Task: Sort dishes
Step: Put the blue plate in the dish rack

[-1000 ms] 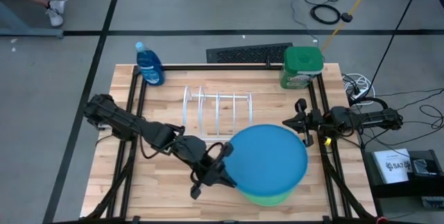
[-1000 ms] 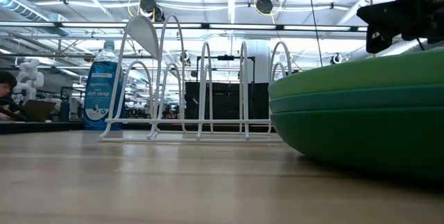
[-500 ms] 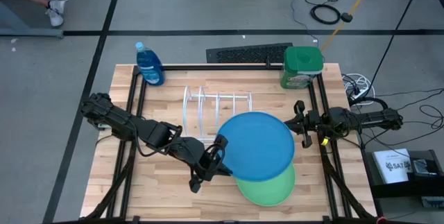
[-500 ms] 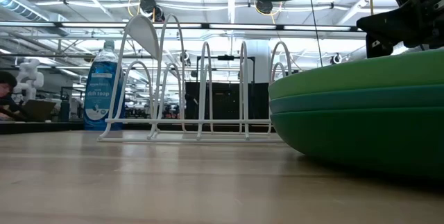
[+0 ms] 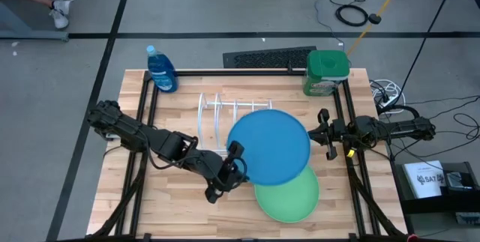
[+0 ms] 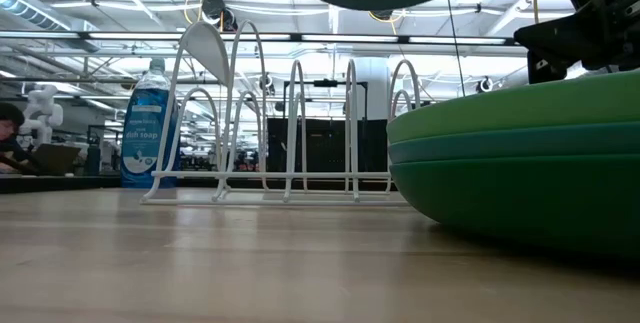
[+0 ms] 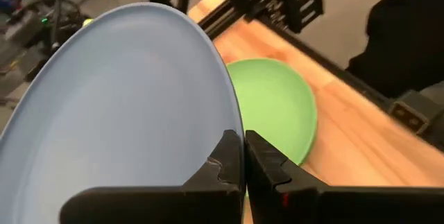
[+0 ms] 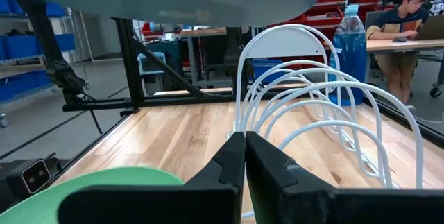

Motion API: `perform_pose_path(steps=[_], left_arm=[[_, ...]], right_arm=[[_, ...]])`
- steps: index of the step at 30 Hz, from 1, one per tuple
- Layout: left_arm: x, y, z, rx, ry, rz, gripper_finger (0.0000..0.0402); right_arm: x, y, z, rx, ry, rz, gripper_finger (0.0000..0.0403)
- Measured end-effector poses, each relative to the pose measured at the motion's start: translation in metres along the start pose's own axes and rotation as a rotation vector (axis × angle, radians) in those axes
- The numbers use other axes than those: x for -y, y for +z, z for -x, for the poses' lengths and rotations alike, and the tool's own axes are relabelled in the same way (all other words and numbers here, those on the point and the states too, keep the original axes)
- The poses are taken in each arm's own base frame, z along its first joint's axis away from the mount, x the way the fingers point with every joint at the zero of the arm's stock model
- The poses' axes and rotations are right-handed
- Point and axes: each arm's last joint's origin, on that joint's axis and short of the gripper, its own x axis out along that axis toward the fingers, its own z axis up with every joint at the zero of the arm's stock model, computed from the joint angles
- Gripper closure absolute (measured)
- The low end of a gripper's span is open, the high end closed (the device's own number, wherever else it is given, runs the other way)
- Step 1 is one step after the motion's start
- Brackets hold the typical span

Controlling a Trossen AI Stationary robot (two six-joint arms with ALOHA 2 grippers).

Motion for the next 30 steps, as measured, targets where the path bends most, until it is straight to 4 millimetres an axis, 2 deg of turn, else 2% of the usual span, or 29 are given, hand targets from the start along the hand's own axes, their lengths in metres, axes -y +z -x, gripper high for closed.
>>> perform_pose_path(steps=[8, 13, 23, 30], left_arm=[[-0.007, 0.016, 0.023, 0.130, 0.097, -0.001, 0.0401], [-0.005, 0.021, 0.035, 0.160, 0.109, -0.001, 0.0401], [0.015, 0.021, 0.040, 0.064, 0.129, -0.015, 0.0401], [0.029, 0.019, 0.043, -0.007, 0.129, -0.052, 0.0401]], right_arm=[[0.000, -0.001, 0.000, -0.006, -0.001, 0.000, 0.0394], [0.000, -0.002, 0.000, -0.022, -0.003, -0.020, 0.0394], [0.000, -0.002, 0.000, -0.022, -0.003, -0.072, 0.0394], [-0.001, 0.011, 0.001, 0.110, 0.023, -0.233, 0.0394]])
